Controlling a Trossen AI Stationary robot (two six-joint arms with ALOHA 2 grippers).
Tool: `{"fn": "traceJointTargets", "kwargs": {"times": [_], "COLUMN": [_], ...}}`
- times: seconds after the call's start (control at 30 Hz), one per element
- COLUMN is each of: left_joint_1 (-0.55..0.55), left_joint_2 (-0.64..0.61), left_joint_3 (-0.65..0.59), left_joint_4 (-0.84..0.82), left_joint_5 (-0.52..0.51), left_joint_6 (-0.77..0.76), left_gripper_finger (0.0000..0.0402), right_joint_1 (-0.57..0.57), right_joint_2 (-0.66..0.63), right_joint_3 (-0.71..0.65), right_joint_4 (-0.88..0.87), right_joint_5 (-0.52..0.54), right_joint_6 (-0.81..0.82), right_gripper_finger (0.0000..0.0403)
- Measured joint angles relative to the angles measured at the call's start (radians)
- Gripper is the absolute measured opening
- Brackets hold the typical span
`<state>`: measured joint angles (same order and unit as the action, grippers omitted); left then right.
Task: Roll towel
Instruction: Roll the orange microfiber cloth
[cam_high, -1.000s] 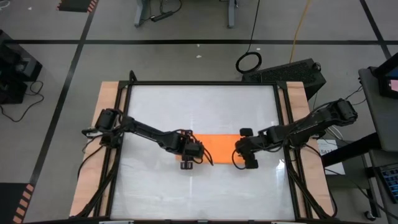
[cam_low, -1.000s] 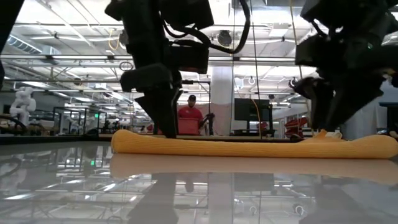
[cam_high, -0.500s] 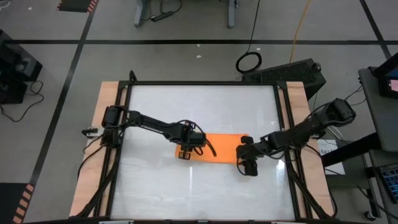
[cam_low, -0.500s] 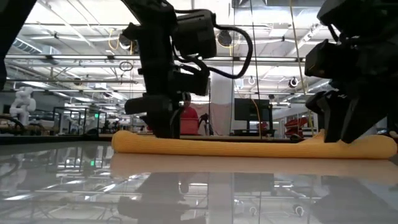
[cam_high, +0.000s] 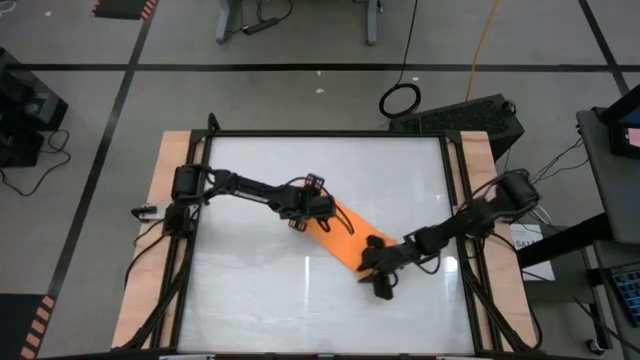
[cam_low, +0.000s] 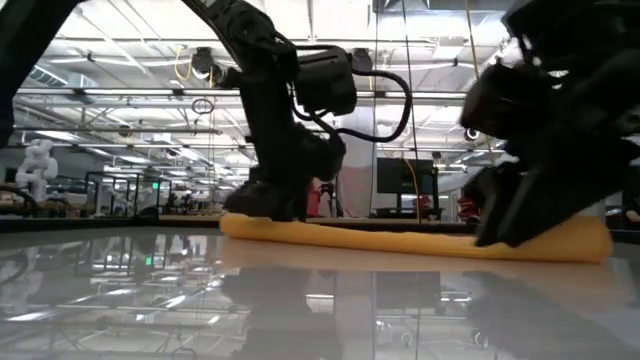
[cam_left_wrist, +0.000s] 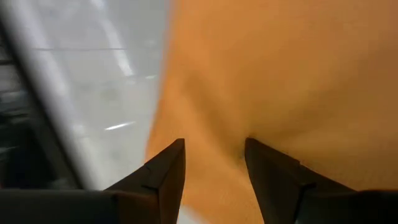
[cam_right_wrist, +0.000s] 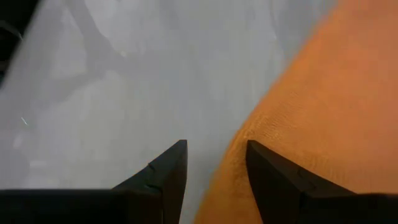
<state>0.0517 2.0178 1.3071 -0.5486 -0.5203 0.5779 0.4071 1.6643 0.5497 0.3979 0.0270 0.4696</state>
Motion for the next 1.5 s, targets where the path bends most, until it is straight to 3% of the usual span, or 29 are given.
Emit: {"fn": "traceJointTargets", "kwargs": {"times": [0.17,0.33,0.47,0.63,0.73,0.9,1.07,1.5], "left_joint_1": [0.031,0.01,-0.028,-0.064,-0.085,-0.089,-0.055,0.03], "left_joint_2": [-0.001,-0.021,-0.042,-0.053,-0.052,-0.042,-0.007,0.01], "left_joint_3": [0.019,0.073,0.11,0.106,0.091,0.068,0.046,0.024], "left_joint_4": [0.084,0.021,-0.062,-0.093,-0.104,-0.091,-0.077,0.055], "left_joint_5": [-0.132,-0.137,0.053,0.345,0.379,0.373,0.343,0.212], "left_joint_6": [0.105,0.008,-0.196,-0.388,-0.44,-0.491,-0.509,-0.248], "left_gripper_finger": [0.0173,0.0173,0.0173,0.0173,0.0173,0.0173,0.0173,0.0173], "right_joint_1": [0.001,0.01,0.023,0.022,0.022,0.02,0.011,0.003], "right_joint_2": [0.07,0.009,-0.045,-0.07,-0.065,-0.065,-0.055,0.112], "right_joint_3": [0.132,0.266,0.324,0.325,0.321,0.278,0.193,0.194], "right_joint_4": [0.055,-0.295,-0.587,-0.778,-0.844,-0.801,-0.651,-0.195], "right_joint_5": [-0.009,0.026,0.121,0.129,0.129,0.129,0.112,0.1], "right_joint_6": [-0.115,-0.224,-0.269,-0.273,-0.272,-0.271,-0.215,-0.161], "right_gripper_finger": [0.0155,0.0155,0.0155,0.0155,0.0155,0.0155,0.0155,0.0155]}}
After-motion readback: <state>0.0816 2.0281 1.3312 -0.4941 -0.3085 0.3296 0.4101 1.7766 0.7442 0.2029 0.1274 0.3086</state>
